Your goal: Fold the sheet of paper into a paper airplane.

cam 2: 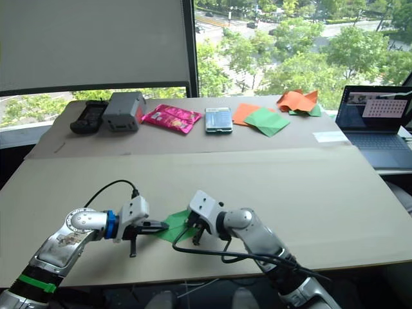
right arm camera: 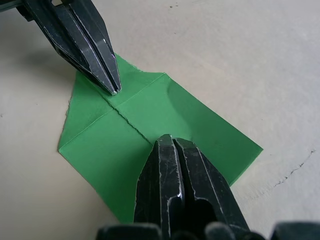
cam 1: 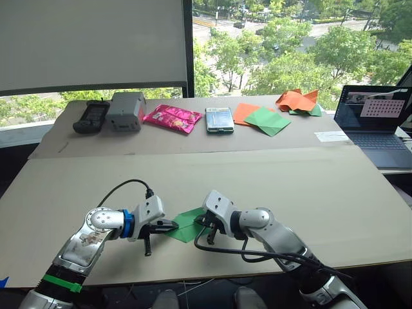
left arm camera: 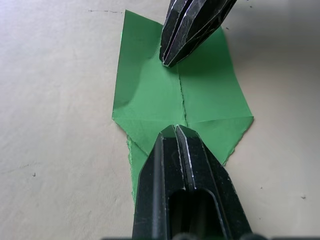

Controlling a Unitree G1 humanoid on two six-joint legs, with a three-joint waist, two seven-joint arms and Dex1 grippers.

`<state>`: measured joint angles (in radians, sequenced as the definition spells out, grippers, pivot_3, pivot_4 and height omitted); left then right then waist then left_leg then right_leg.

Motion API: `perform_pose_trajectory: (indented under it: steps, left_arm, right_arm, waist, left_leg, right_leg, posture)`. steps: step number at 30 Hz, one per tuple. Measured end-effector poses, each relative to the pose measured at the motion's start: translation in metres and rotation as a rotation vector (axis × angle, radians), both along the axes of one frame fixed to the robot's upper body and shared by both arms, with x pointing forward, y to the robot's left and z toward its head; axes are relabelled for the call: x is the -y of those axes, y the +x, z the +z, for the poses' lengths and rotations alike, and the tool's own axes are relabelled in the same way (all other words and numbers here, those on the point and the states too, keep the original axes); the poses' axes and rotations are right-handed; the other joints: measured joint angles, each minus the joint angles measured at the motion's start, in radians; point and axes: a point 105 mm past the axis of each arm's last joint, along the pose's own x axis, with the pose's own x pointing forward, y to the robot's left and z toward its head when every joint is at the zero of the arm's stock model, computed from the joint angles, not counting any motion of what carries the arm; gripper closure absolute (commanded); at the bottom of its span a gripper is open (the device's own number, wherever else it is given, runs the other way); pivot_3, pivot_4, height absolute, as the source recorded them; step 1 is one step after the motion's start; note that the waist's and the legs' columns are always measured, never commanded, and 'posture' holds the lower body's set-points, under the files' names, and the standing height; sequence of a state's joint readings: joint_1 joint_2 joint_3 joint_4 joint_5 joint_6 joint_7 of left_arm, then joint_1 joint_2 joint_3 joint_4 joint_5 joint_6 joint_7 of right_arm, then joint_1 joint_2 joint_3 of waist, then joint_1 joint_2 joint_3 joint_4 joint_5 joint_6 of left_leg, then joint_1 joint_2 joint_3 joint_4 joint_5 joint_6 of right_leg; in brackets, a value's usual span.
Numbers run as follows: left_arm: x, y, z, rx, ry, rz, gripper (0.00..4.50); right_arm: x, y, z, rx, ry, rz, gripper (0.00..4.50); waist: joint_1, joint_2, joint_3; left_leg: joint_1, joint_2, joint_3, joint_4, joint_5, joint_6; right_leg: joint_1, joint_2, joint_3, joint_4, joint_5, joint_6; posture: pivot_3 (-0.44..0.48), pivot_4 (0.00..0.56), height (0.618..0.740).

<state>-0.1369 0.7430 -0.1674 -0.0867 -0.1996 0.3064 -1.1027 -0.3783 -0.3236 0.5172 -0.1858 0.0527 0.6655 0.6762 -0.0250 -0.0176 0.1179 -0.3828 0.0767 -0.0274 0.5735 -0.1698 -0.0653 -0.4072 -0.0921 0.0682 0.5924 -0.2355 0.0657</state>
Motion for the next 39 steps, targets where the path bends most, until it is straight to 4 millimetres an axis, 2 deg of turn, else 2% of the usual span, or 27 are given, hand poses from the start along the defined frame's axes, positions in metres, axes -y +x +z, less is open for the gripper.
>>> perform_pose_trajectory:
  steps: [10, 22, 25, 28, 30, 32, 35, 39]
  left_arm:
    - [-0.025, -0.017, -0.001, -0.031, 0.029, 0.054, 4.5]
    - [-0.031, -0.018, 0.006, -0.048, -0.013, 0.109, 4.5]
    - [-0.041, -0.021, 0.014, -0.09, -0.081, 0.184, 4.5]
    - [-0.053, -0.024, 0.04, -0.104, -0.189, 0.263, 4.5]
    - [-0.051, -0.026, 0.056, -0.093, -0.242, 0.266, 4.5]
    - [-0.045, -0.031, 0.061, -0.106, -0.274, 0.248, 4.5]
    - [-0.042, -0.035, 0.057, -0.131, -0.288, 0.254, 4.5]
    - [-0.04, -0.035, 0.052, -0.14, -0.298, 0.274, 4.5]
  right_arm:
    - [0.0, 0.002, 0.0, -0.002, -0.003, 0.001, 4.48]
    - [-0.002, 0.005, 0.003, 0.003, -0.001, 0.015, 4.48]
    - [-0.002, 0.006, 0.01, -0.01, 0.035, -0.005, 4.48]
    - [0.001, 0.006, 0.036, 0.005, 0.112, -0.017, 4.48]
    - [0.005, 0.005, 0.052, 0.027, 0.146, -0.018, 3.88]
    - [0.005, 0.002, 0.059, 0.026, 0.159, -0.005, 3.21]
    - [0.011, 0.002, 0.059, 0.005, 0.163, -0.009, 2.23]
    - [0.023, 0.011, 0.049, -0.019, 0.127, -0.033, 0.79]
  waist:
    - [-0.016, 0.001, -0.001]
    - [-0.018, 0.001, 0.0]
    - [-0.018, -0.003, 0.004]
    - [-0.017, -0.006, 0.007]
    - [-0.012, -0.006, 0.007]
    - [-0.009, -0.006, 0.007]
    - [-0.01, -0.007, 0.009]
    - [-0.012, -0.007, 0.011]
  left_leg:
    - [0.0, 0.0, 0.0, -0.001, -0.001, -0.001]
    - [-0.002, 0.0, 0.0, -0.002, -0.001, -0.001]
    - [-0.008, 0.001, 0.0, -0.002, -0.001, -0.001]
    - [-0.008, 0.001, 0.0, -0.002, -0.001, -0.001]
    - [-0.008, 0.001, 0.0, -0.002, -0.001, -0.001]
    - [-0.008, 0.001, 0.001, -0.002, -0.001, -0.001]
    - [-0.008, 0.001, 0.001, -0.002, -0.001, -0.001]
    - [-0.007, 0.001, 0.0, -0.002, -0.001, -0.001]
  right_leg:
    - [0.0, -0.001, 0.0, 0.0, 0.0, 0.0]
    - [-0.006, -0.001, 0.0, 0.0, 0.0, 0.0]
    - [-0.015, 0.0, 0.0, 0.001, 0.0, 0.0]
    - [-0.015, 0.001, 0.0, 0.002, 0.0, 0.0]
    - [-0.014, 0.0, 0.0, 0.001, 0.0, 0.0]
    - [-0.014, 0.0, 0.0, 0.0, 0.0, -0.001]
    - [-0.014, 0.0, 0.0, -0.001, 0.0, -0.001]
    - [-0.015, 0.0, 0.0, -0.004, 0.0, -0.001]
  posture:
    - [0.0, 0.15, 0.718]
    - [0.0, 0.15, 0.718]
    - [0.0, 0.15, 0.718]
    - [0.0, 0.15, 0.718]
    - [0.0, 0.15, 0.718]
    - [0.0, 0.15, 0.718]
    - [0.0, 0.15, 0.718]
    - [0.0, 0.15, 0.718]
